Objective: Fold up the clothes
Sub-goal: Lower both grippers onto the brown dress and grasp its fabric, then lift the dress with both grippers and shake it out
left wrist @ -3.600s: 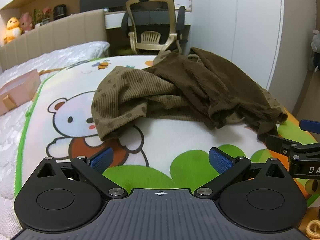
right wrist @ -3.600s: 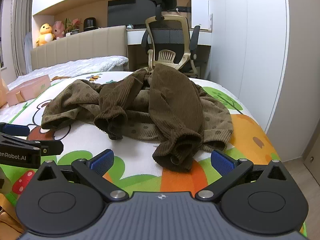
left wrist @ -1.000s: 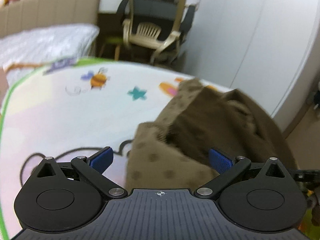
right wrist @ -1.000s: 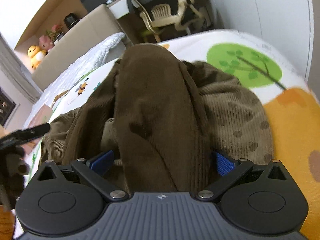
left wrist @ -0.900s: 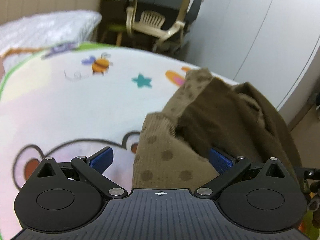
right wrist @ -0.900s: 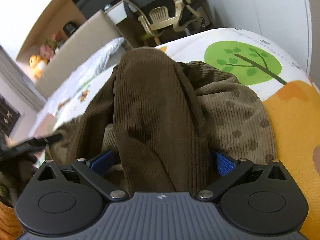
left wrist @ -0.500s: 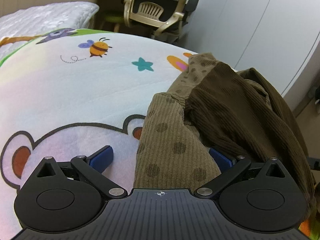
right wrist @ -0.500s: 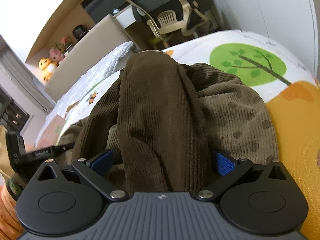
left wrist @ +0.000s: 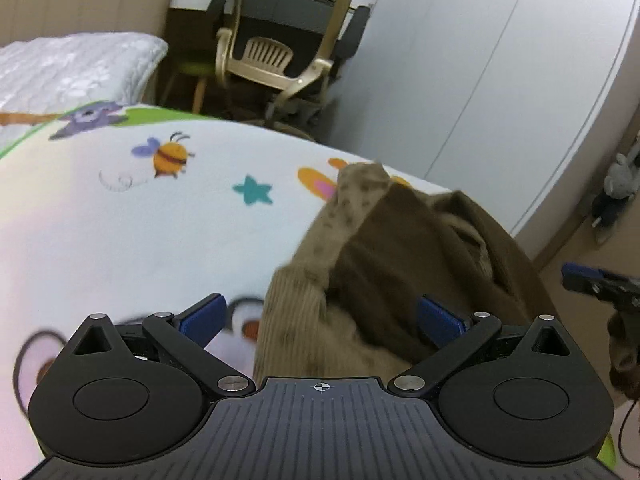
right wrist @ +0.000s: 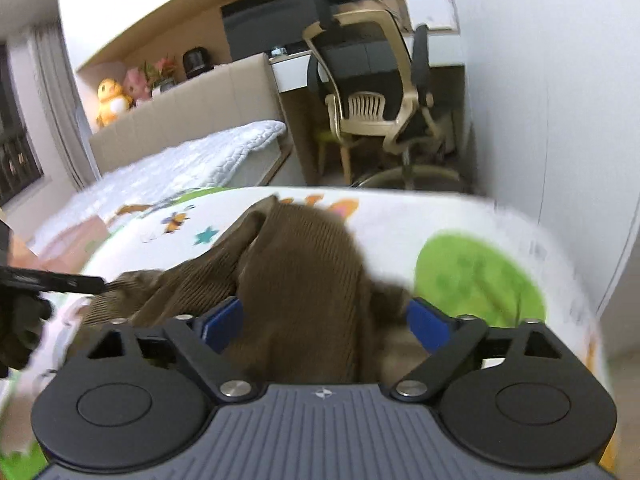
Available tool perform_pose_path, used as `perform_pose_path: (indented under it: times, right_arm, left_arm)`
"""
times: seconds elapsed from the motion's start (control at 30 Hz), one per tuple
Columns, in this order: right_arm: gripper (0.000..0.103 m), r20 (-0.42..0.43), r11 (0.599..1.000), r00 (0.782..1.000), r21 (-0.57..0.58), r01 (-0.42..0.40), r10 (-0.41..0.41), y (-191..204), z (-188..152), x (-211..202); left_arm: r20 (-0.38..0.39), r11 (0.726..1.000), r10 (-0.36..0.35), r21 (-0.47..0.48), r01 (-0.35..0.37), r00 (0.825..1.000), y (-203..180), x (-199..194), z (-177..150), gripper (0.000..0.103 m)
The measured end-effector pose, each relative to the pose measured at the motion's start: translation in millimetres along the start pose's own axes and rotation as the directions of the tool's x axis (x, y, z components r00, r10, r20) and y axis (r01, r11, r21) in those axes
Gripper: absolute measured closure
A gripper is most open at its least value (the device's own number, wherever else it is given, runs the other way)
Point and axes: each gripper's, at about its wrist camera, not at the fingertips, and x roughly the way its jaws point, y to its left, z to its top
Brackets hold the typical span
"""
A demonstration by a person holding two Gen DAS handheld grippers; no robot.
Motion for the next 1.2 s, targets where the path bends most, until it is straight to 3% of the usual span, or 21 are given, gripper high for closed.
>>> perform_pose_path:
  times: [0.17, 0.33, 0.47, 0.63, 0.73, 0.8, 0.9, 0.97, 1.07, 1.2]
  right_arm:
    - [0.021, -0.044, 0.995, 0.999, 0.098, -0.019, 0.023, -20.5, 26.0, 69.7]
    - [0.026, -0.169, 0.962, 0.966, 0.220, -0.159, 0.198, -19.2, 10.1, 121.0]
    - [0.026, -0.205, 0.968, 0.952, 0.154, -0.197, 0.226, 7.7, -6.8, 111.4]
    - [0.027, -0.256, 0.956, 0.922, 0.121, -0.267, 0.290, 29.4, -38.7, 67.9]
    - [0.027, -0.279, 0.959, 0.918, 0.056, -0.278, 0.283, 39.7, -60.3, 33.2]
    - [0.027, -0.265, 0.971, 0.937, -0.005, -0.239, 0.229, 45.0, -70.5, 8.3]
    - [0.027, -0.159, 0.986, 0.980, -0.095, -0.139, 0.123, 51.4, -70.4, -33.6]
    - [0.027, -0.076, 0.987, 0.993, -0.130, -0.095, 0.086, 50.9, -66.3, -59.2]
    - [0.026, -0.015, 0.990, 0.996, -0.115, -0.086, 0.085, 49.6, -59.1, -83.1]
    - [0.026, -0.042, 0.989, 0.994, -0.109, -0.100, 0.096, 53.2, -66.6, -87.2]
  left_arm:
    - [-0.070, 0.999, 0.033, 0.007, -0.032, 0.997, -0.3, 39.4, 5.2, 0.002]
    - [-0.097, 1.000, 0.020, 0.015, -0.019, 0.995, -3.1, 48.4, -10.1, 0.013]
    - [-0.110, 0.999, -0.041, -0.013, 0.039, 0.993, -10.6, 32.8, -27.8, 0.038]
    - [-0.157, 0.995, -0.098, 0.015, 0.102, 0.983, -31.8, -7.1, -77.5, 0.038]
    - [-0.209, 0.988, -0.140, 0.034, 0.150, 0.968, -43.5, -38.3, -109.4, 0.034]
    - [-0.207, 0.990, -0.113, 0.063, 0.129, 0.972, -49.9, -60.4, -122.9, 0.025]
    - [-0.099, 0.992, -0.037, 0.120, 0.048, 0.994, -58.8, -101.3, -121.1, 0.014]
    - [-0.038, 0.993, -0.049, 0.110, 0.053, 0.998, -66.8, -123.2, -113.6, 0.009]
    - [-0.084, 0.988, -0.130, 0.067, 0.135, 0.988, -90.1, -113.9, -110.0, 0.009]
    - [-0.181, 0.972, -0.232, -0.007, 0.235, 0.956, -118.2, -85.2, -108.7, 0.009]
